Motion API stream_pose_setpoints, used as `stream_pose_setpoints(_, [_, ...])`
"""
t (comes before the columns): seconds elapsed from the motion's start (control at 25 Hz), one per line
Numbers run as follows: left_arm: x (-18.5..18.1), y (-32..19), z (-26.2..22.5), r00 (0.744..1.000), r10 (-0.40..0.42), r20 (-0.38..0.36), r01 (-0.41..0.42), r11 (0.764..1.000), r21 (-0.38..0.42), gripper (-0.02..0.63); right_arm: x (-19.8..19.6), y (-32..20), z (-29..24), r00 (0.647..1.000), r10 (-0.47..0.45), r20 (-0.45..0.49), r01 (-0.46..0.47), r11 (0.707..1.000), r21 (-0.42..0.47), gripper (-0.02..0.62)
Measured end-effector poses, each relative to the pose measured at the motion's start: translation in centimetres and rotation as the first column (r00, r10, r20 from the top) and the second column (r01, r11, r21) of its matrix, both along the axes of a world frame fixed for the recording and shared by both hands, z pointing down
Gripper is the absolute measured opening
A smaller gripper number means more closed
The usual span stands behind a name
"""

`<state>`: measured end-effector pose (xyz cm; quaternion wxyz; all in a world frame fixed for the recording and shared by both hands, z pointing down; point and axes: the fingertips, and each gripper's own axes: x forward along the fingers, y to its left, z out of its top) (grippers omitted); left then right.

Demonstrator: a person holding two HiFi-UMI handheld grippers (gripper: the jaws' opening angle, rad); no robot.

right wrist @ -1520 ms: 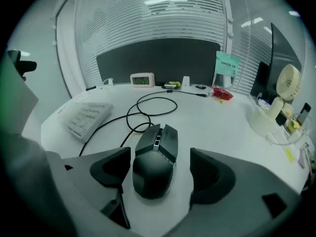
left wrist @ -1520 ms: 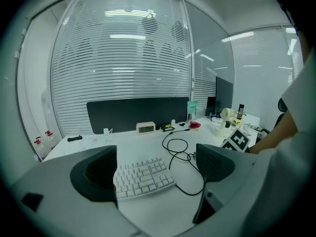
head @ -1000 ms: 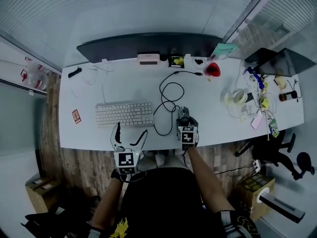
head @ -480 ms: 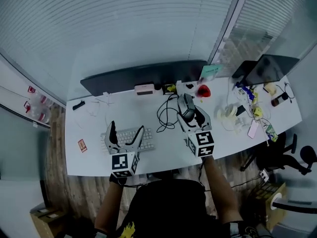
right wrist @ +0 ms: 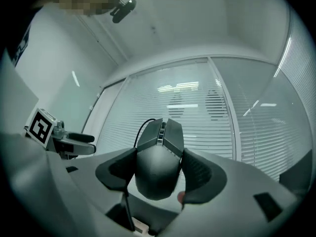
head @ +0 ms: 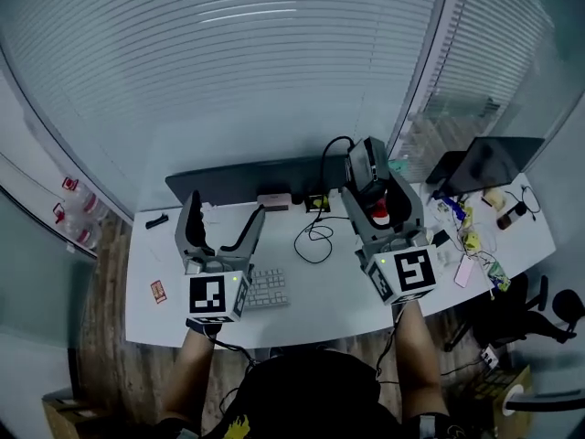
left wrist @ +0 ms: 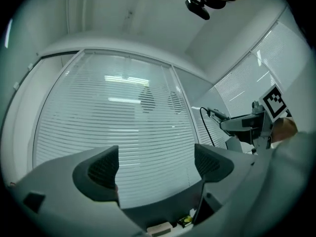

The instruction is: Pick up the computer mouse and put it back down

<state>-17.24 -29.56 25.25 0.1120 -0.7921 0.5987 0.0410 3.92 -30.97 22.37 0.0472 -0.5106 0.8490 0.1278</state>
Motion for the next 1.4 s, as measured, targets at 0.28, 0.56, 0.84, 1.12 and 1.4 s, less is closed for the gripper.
stream_pose_setpoints(0.28, [-2.9,0.8,-6.0,0.999,-0.047,0.007,0.046,0.991,0.127,0.431,-0.6,1.4,-3.4,1.0,0.009,0.002,-0.01,0.995,0.097,0.299])
stream_pose_setpoints(0.56, [-2.3,2.4,-6.3,1.0,-0.006,-0.029,0.01,0.991,0.131,0.431,1.9,2.5,-7.9,0.985,0.15,-0.083,-0.124,0.957,0.262,0.299])
stream_pose_setpoints(0.84, [-1.2,1.5,-3.6,1.0,0.005,-0.013,-0.004,0.997,0.081,0.431,3.7,0.7,-5.3,0.979,0.159,-0.125,-0.132,0.971,0.198,0.299])
stream_pose_setpoints(1.12, [-0.7,-0.4,2.0,0.999,-0.007,-0.044,0.006,1.0,-0.03,0.431,4.2,-2.1,2.3,0.981,0.139,-0.136,-0.141,0.99,-0.004,0.299])
stream_pose_setpoints(1.4, [0.6,-1.4,9.7,0.999,0.006,0.038,-0.001,0.994,-0.11,0.423,2.8,-3.3,12.1,0.982,0.079,-0.171,-0.117,0.968,-0.223,0.299])
